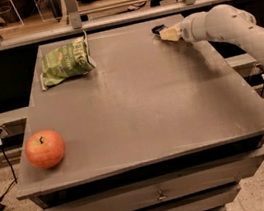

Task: Move rxbar blueberry near apple

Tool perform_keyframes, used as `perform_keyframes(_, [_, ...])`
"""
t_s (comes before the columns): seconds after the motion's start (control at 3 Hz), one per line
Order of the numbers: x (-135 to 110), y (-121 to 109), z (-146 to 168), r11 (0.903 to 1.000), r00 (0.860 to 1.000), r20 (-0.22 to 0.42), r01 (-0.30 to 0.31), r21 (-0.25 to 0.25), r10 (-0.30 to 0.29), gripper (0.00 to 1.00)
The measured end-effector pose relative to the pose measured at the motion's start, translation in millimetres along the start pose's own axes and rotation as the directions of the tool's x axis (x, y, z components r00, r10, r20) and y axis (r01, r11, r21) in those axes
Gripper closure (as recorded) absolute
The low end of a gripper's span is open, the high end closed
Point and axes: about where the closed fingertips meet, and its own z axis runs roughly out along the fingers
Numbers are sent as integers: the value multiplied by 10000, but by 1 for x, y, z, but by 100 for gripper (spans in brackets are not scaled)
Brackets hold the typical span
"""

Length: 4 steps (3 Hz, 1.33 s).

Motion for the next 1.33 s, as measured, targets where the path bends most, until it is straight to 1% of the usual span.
perform_keyframes(1.0, [0,0,0,10000,10000,1,1,0,-1,100])
perform_keyframes(1.33, [-5,-2,-3,10000,10000,55,48,-3,-48,100])
